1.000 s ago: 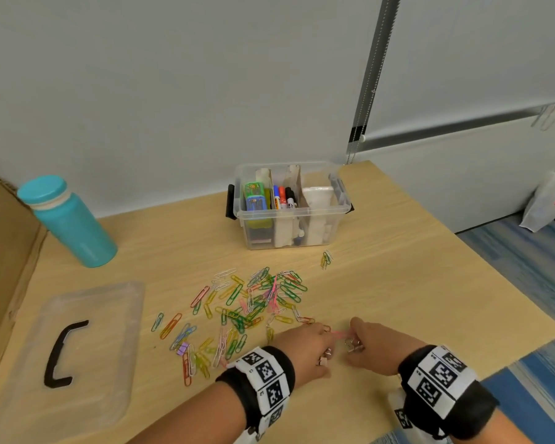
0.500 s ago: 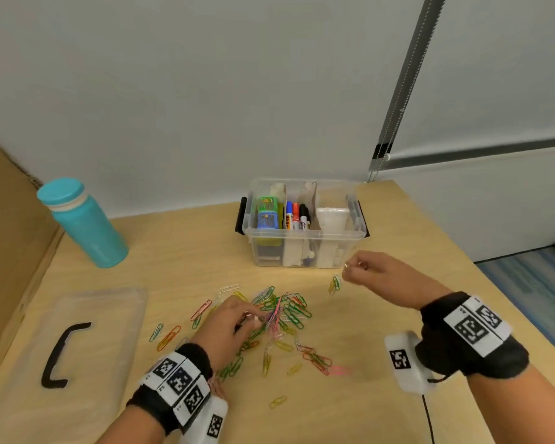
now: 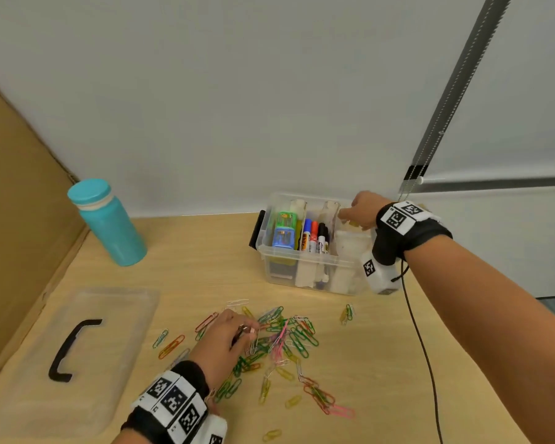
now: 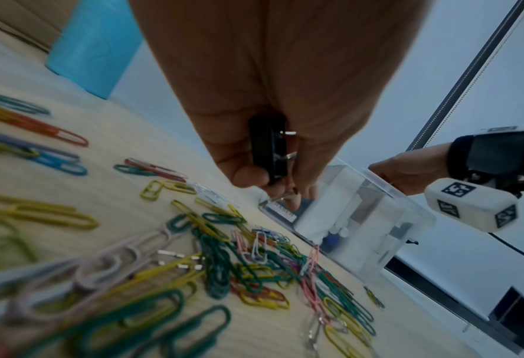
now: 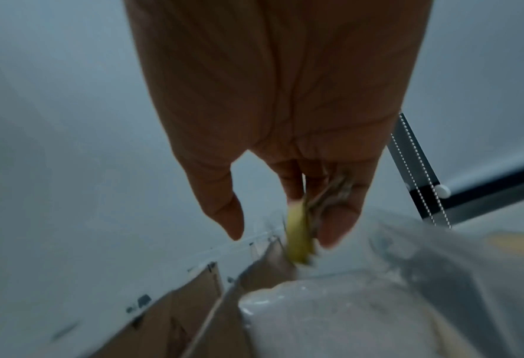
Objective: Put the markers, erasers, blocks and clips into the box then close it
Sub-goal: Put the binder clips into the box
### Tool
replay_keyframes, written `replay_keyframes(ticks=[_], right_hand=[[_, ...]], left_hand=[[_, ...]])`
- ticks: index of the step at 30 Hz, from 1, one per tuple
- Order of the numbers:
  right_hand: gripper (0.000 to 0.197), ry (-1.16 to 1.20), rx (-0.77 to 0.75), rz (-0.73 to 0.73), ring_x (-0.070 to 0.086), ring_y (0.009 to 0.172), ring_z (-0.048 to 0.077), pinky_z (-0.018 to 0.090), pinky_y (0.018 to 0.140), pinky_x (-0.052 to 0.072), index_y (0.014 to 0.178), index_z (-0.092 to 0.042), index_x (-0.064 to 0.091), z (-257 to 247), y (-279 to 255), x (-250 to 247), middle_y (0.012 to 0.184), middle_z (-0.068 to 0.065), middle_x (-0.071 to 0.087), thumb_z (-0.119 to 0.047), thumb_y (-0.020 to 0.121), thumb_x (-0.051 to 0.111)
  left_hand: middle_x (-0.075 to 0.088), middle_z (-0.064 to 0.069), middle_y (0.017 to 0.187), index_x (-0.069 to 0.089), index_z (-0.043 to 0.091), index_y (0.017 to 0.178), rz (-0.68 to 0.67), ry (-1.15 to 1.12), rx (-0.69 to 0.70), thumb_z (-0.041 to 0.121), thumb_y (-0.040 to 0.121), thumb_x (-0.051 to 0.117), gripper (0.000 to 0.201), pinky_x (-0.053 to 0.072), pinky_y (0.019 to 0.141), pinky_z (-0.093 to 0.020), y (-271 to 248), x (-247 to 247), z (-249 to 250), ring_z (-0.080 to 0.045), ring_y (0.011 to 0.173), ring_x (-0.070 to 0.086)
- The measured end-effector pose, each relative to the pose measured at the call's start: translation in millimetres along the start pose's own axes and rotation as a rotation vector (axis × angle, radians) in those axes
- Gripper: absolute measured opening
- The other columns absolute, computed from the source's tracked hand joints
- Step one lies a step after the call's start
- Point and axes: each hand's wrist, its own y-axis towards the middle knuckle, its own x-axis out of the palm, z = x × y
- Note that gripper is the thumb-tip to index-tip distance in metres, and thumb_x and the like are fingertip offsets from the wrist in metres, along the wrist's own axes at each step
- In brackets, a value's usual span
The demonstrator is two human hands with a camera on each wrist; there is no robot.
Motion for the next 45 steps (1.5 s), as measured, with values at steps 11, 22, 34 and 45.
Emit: replay_keyframes(ticks=[11, 22, 34, 45], right_hand=[[0.044, 0.145, -0.25, 0.465, 0.041, 0.13, 0.021, 0.033, 0.108, 0.036, 0.138, -0.006, 0.042, 49.4, -69.3, 64.4, 0.143, 0.01, 0.043, -0.026, 0.098, 0.039], [0.058, 0.346, -0.307, 0.551, 0.009, 0.145, 0.0, 0.017, 0.109, 0.019, 0.152, -0.017, 0.014, 68.7, -77.5, 123.6, 0.16, -0.012, 0.004, -0.04, 0.1, 0.021], [0.067, 0.327, -0.331, 0.598, 0.011, 0.145, 0.002, 0.016, 0.107, 0.027, 0.152, -0.014, 0.018, 69.9, -74.2, 127.8, 0.16, -0.009, 0.006, -0.049, 0.094, 0.011], [0.063, 0.343, -0.32, 0.578, 0.015, 0.145, 0.006, 0.018, 0.107, 0.026, 0.152, -0.013, 0.017, 69.9, -78.2, 127.7, 0.161, -0.006, 0.007, -0.046, 0.099, 0.015]], left_hand=[[0.046, 0.012, 0.103, 0.057, 0.034, 0.113, -0.017, -0.009, 0.0, 0.029, 0.096, 0.048, 0.02, 0.038, 0.075, -0.006, 5.0, 13.1, 20.3, -0.002, 0.086, 0.051], [0.044, 0.007, 0.113, 0.056, 0.021, 0.122, 0.228, -0.04, 0.222, 0.026, 0.096, 0.048, 0.027, 0.039, 0.091, -0.015, 108.8, 2.4, 149.9, -0.004, 0.097, 0.048], [0.036, -0.013, 0.135, 0.049, 0.008, 0.129, -0.061, 0.547, 0.041, 0.024, 0.09, 0.061, 0.044, 0.047, 0.096, -0.04, 234.4, 17.0, 201.1, -0.035, 0.116, 0.051], [0.047, 0.005, 0.127, 0.053, 0.023, 0.126, 0.182, 0.254, 0.3, 0.025, 0.094, 0.051, 0.032, 0.049, 0.094, -0.03, 130.3, -25.9, 156.2, -0.011, 0.105, 0.056]])
